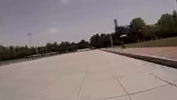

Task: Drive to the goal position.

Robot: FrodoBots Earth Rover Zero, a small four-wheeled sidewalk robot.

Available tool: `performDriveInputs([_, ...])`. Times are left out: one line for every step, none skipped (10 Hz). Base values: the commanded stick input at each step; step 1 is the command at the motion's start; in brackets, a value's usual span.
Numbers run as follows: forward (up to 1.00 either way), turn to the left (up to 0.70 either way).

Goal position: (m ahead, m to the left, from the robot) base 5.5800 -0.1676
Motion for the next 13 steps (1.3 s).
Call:
performDriveInputs([1.0, -0.37])
performDriveInputs([1.0, -0.37])
performDriveInputs([1.0, -0.37])
performDriveInputs([1.0, -0.37])
performDriveInputs([1.0, -0.25])
performDriveInputs([1.0, 0.0])
performDriveInputs([1.0, 0.0])
performDriveInputs([1.0, 0.0])
performDriveInputs([1.0, 0.0])
performDriveInputs([1.0, 0.0])
performDriveInputs([1.0, 0.0])
performDriveInputs([1.0, 0.0])
performDriveInputs([1.0, 0.0])
